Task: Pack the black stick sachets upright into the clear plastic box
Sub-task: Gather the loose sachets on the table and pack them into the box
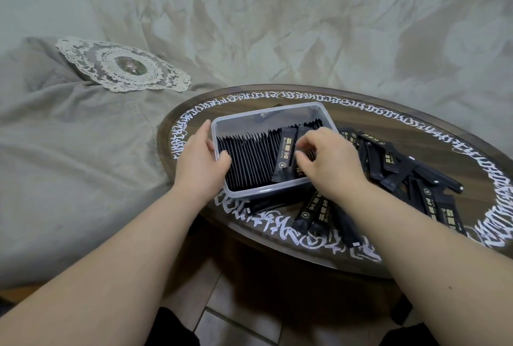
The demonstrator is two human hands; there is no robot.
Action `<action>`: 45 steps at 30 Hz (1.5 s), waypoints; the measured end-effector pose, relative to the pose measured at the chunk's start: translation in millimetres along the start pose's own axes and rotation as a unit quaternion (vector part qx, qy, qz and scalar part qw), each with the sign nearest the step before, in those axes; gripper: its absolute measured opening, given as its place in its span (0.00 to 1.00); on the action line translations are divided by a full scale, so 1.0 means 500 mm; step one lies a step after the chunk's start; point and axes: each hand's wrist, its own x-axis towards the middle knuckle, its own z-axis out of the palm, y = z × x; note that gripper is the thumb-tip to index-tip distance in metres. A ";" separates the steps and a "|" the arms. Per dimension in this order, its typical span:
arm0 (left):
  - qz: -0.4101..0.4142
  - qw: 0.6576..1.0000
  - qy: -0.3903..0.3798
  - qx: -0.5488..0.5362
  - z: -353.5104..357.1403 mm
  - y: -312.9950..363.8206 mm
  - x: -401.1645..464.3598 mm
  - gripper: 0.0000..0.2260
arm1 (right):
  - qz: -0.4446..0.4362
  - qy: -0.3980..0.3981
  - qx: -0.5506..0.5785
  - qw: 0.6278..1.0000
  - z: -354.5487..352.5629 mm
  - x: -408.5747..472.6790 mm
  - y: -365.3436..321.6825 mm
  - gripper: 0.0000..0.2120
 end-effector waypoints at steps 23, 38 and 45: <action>-0.009 0.997 0.074 -0.006 0.028 0.017 0.007 0.18 | -0.084 -0.234 -0.078 0.965 -0.057 0.016 0.033 0.01; -0.081 0.992 0.044 -0.084 0.027 0.017 0.014 0.18 | -0.181 -0.297 -0.217 0.912 -0.052 0.079 0.028 0.26; -0.123 0.990 0.011 -0.073 0.027 0.021 0.008 0.25 | -0.158 -0.299 -0.195 0.921 -0.046 0.106 0.025 0.15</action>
